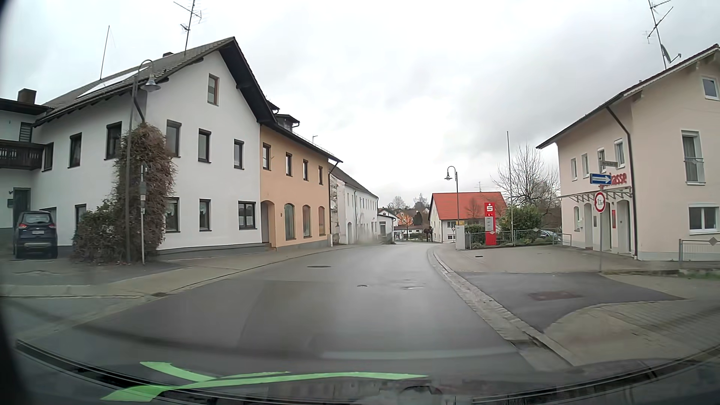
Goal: Follow the waypoints while adhering to traffic rules and regulations
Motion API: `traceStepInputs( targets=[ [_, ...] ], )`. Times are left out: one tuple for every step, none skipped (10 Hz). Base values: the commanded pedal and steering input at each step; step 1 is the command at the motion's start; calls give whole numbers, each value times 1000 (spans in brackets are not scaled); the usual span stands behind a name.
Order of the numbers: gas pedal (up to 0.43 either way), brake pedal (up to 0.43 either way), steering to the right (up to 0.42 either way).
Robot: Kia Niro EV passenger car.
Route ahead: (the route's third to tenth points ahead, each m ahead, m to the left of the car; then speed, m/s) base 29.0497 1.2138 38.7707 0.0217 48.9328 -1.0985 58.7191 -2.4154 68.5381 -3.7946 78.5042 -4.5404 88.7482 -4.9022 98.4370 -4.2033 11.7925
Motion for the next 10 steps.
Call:
traceStepInputs(
  targets=[
    [0,0,5],
    [0,0,5],
    [0,0,6],
    [0,0,6],
    [0,0,7],
    [0,0,9],
    [0,0,9],
    [0,0,11],
    [0,0,12],
    [0,0,15]
  ],
)
